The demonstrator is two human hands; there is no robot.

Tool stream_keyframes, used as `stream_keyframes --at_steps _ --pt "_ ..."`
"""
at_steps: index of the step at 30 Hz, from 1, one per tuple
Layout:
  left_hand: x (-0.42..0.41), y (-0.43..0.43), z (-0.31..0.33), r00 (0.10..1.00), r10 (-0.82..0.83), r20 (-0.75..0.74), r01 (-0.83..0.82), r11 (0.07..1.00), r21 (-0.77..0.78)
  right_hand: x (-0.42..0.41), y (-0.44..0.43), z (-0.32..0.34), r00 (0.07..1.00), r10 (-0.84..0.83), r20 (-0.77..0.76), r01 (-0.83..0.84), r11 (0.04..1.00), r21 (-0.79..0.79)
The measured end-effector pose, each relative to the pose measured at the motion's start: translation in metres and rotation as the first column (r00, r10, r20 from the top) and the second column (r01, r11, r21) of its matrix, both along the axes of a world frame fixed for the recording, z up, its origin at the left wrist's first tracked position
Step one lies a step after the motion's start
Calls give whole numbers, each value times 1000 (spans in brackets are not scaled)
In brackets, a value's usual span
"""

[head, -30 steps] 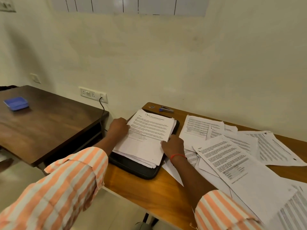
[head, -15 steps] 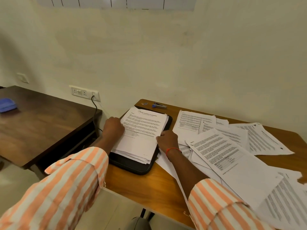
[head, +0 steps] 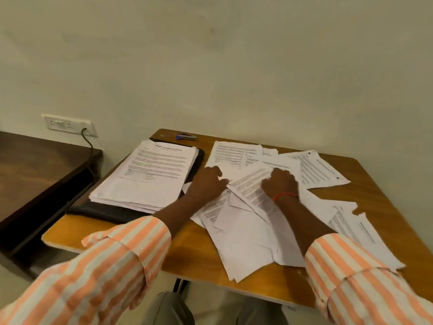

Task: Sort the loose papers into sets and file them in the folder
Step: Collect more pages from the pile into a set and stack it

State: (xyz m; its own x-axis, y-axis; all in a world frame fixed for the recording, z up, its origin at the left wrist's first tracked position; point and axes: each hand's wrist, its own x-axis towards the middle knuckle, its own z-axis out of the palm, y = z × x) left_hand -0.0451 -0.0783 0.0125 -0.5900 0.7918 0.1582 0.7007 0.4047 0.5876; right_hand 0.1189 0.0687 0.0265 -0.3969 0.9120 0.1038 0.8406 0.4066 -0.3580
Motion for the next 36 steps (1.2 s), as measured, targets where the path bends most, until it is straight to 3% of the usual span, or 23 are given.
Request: stream_keyframes --at_steps 4,6,11,17,21,27,29,32,34,36 --pt "35 28 -20 996 90 -18 -91 993 -74 49 46 -7 984 -87 153 116 975 -192" --pt "39 35 -25 988 154 -5 -154 986 -72 59 57 -14 980 -76 186 115 972 -206" --pt "31 48 -23 955 201 219 -218 974 57 62 83 -18 979 -33 200 74 977 -199" --pt "19 53 -20 834 13 551 -258 893 369 47 83 -19 995 6 -104 -20 991 -134" --pt "4 52 -18 733 -106 672 -295 840 454 50 79 -32 899 66 -432 -148 976 -159" --pt "-15 51 -15 673 -120 729 -354 814 461 58 74 -17 855 168 -491 -327 909 -258" --pt "-18 54 -16 717 -51 695 -350 836 422 56 74 -17 878 160 -452 -283 934 -218" --pt "-22 54 -21 790 57 610 -335 874 353 57 82 -28 937 -6 -349 2 1000 -13" --pt "-21 55 -23 842 86 532 -290 904 313 62 91 -33 947 -188 -260 216 973 85" --pt "-17 55 -22 897 98 431 -237 929 282 68 97 -39 959 -263 -105 271 960 74"
